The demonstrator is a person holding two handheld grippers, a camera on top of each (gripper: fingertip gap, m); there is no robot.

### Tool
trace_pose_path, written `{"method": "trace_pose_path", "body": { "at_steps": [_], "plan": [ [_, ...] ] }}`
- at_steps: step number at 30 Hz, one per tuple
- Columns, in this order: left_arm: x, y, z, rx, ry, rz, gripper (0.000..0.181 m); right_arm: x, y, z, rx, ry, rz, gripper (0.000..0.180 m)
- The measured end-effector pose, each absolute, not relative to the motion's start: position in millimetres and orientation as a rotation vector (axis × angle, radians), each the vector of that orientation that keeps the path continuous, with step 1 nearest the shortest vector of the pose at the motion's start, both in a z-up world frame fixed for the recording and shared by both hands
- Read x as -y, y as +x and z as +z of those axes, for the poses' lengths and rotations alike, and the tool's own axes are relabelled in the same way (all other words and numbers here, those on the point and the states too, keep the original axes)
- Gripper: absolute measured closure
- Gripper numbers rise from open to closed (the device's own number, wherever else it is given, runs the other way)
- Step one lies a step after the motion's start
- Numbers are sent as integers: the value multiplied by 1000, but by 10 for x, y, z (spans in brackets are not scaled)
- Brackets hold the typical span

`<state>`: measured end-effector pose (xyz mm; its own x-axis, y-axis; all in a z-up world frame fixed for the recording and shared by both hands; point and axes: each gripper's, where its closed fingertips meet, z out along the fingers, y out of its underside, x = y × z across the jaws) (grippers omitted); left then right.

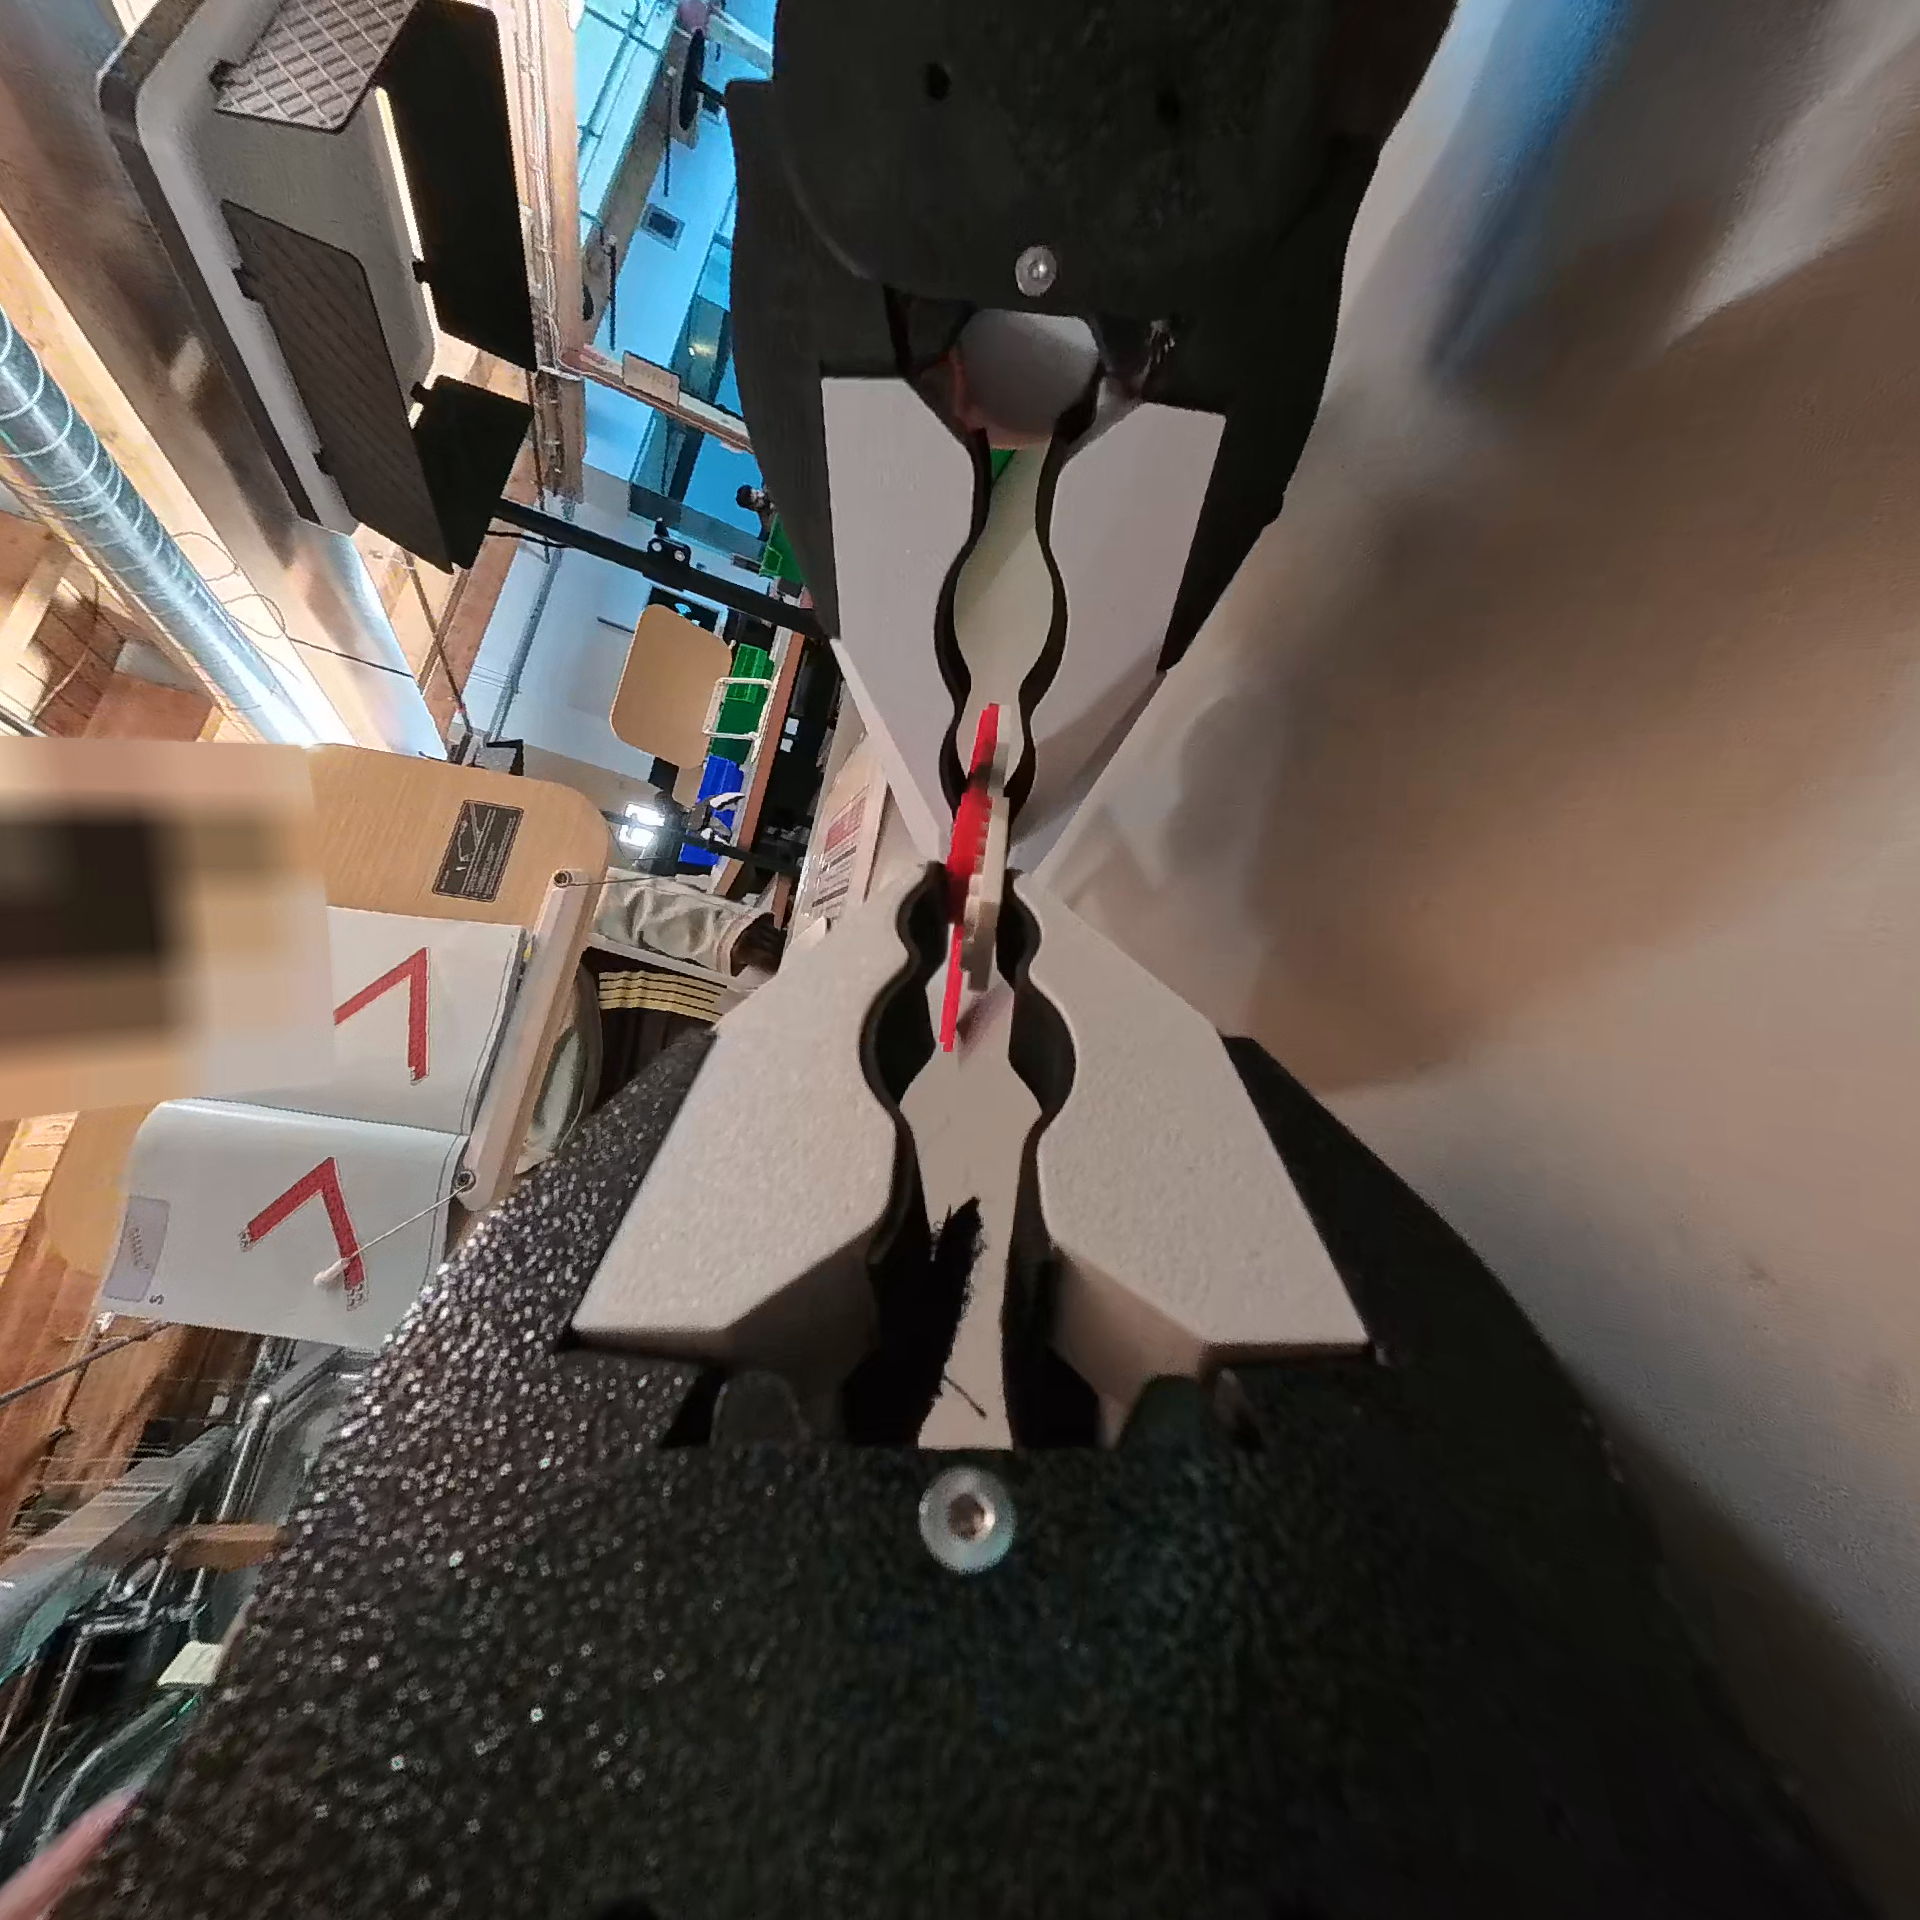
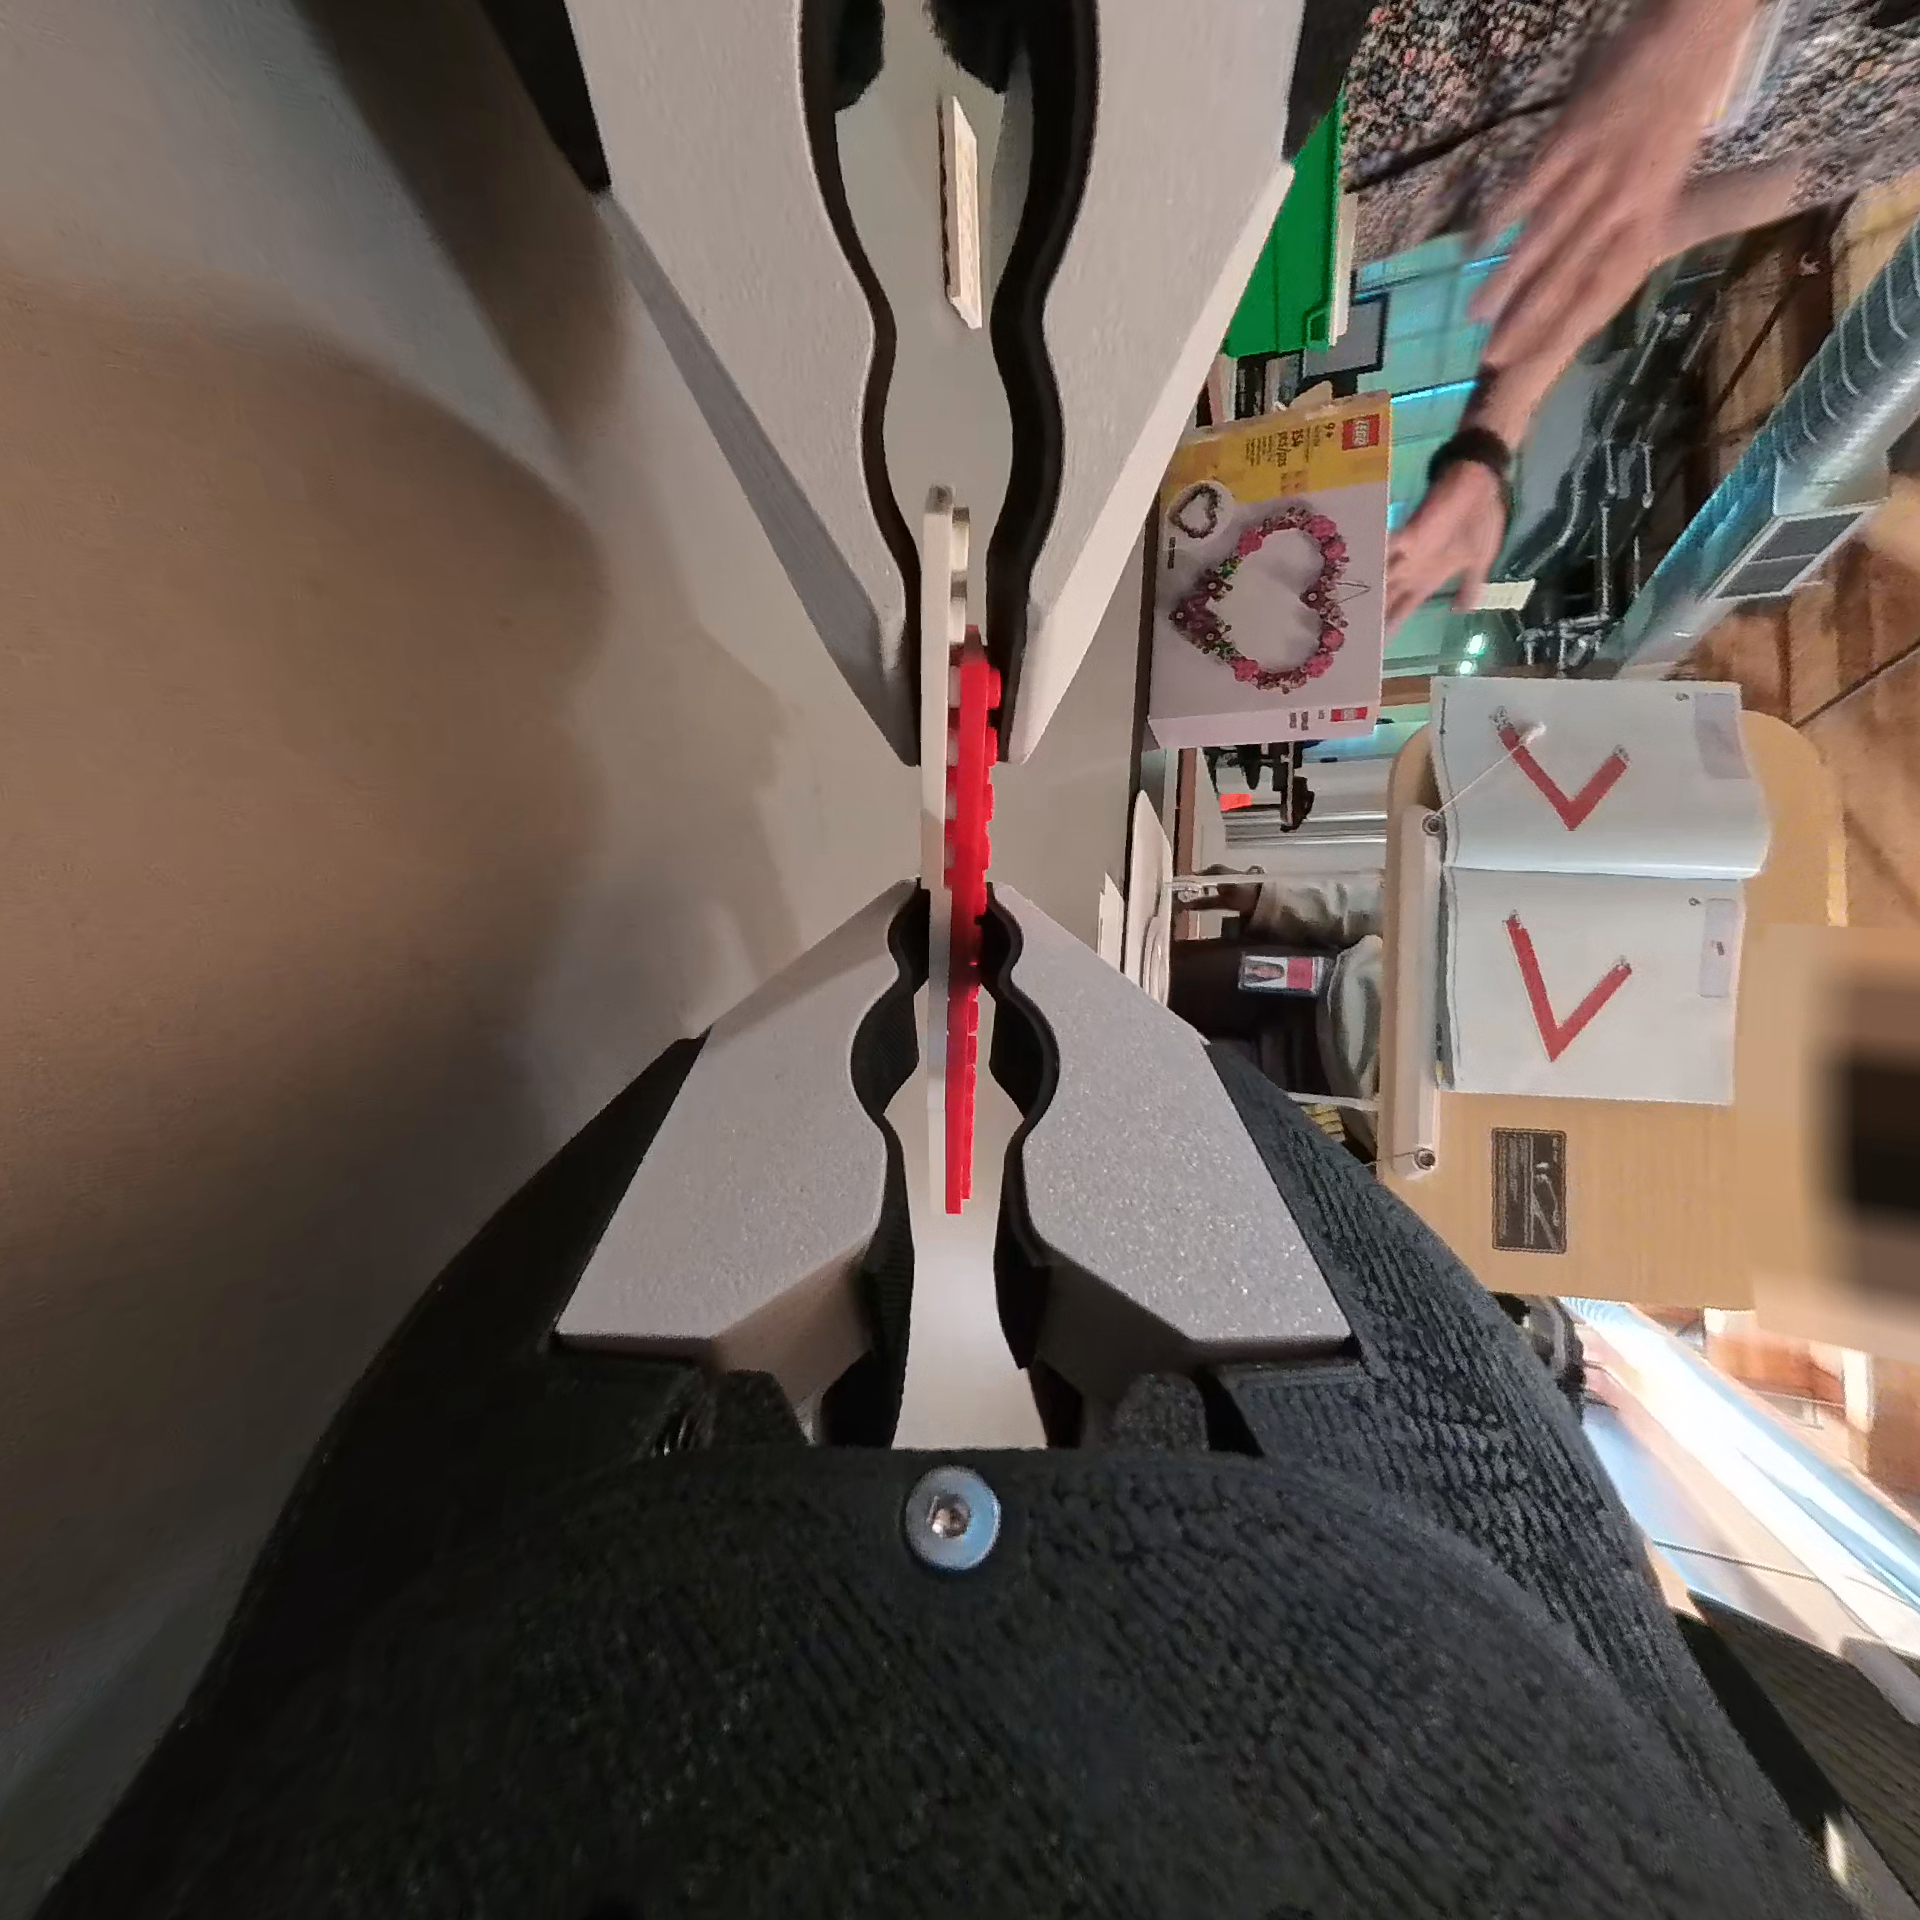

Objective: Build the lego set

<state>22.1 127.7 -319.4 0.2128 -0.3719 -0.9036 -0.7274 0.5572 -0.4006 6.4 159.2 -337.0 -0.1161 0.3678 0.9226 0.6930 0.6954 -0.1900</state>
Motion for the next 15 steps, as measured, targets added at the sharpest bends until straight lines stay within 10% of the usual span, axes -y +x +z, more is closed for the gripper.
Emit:
{"method": "trace_pose_path", "body": {
  "at_steps": [15],
  "plan": [
    [-1251, 237, -3208, -1435, -1010, 313, 174, -1317, 187, -3268, 1760, -803, -42, 171]
  ]
}}
